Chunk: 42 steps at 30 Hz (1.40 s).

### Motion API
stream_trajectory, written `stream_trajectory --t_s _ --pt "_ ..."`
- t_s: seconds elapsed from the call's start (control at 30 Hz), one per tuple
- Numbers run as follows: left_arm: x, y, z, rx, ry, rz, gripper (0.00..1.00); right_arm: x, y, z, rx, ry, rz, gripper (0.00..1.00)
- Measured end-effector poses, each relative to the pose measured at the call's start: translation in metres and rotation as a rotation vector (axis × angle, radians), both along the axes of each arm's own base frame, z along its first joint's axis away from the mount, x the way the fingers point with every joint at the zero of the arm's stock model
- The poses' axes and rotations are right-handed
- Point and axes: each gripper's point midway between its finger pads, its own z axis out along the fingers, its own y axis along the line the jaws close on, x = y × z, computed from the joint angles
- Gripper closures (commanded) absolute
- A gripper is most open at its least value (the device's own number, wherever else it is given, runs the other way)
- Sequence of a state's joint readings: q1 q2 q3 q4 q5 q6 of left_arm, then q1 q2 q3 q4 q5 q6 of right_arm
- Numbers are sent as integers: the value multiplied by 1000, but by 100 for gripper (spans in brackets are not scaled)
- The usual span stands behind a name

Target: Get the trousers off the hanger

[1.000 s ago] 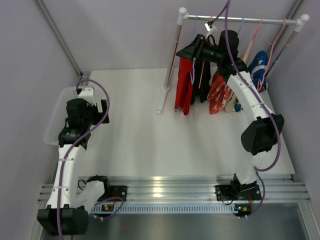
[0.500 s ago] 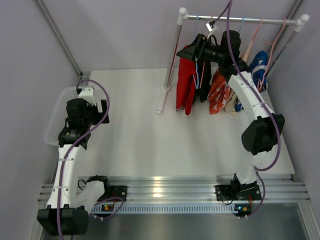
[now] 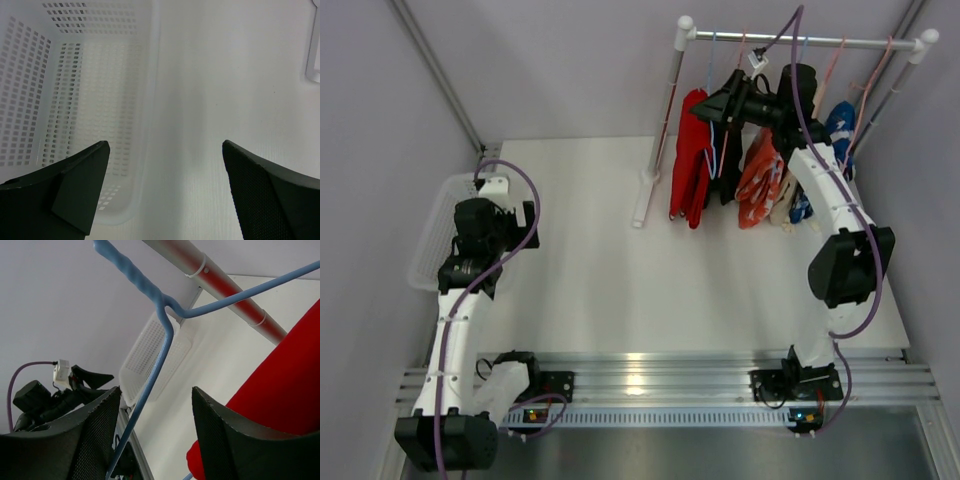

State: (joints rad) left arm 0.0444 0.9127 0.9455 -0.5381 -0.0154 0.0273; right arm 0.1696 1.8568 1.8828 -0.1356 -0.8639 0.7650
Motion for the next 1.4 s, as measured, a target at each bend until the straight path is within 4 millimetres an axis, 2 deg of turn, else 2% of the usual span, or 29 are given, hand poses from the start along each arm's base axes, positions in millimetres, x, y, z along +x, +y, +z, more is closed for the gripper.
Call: stream_trajectory --t_s 0.27,0.43,0.9,1.13,1.27,1.33,1.37,1.4 --pt "0 0 0 0 1 0 1 -6 0 11 55 32 37 46" --pt "0 0 -1 0 1 0 1 -11 3 18 94 63 56 58" --pt "2 -4 -3 -15 10 -19 1 -18 16 26 162 151 84 63" --pt "2 -5 -5 -17 14 -22 1 -14 22 24 189 172 89 62" --pt "3 -5 -4 -19 12 -24 1 -14 30 21 195 184 95 50" --pt "3 -5 -5 -19 14 -25 1 -12 34 18 197 192 92 55" --pt "4 -5 -5 -19 15 -25 1 -12 35 18 197 192 91 63" --pt "4 -5 -6 -20 16 -24 1 -11 35 17 197 189 90 66"
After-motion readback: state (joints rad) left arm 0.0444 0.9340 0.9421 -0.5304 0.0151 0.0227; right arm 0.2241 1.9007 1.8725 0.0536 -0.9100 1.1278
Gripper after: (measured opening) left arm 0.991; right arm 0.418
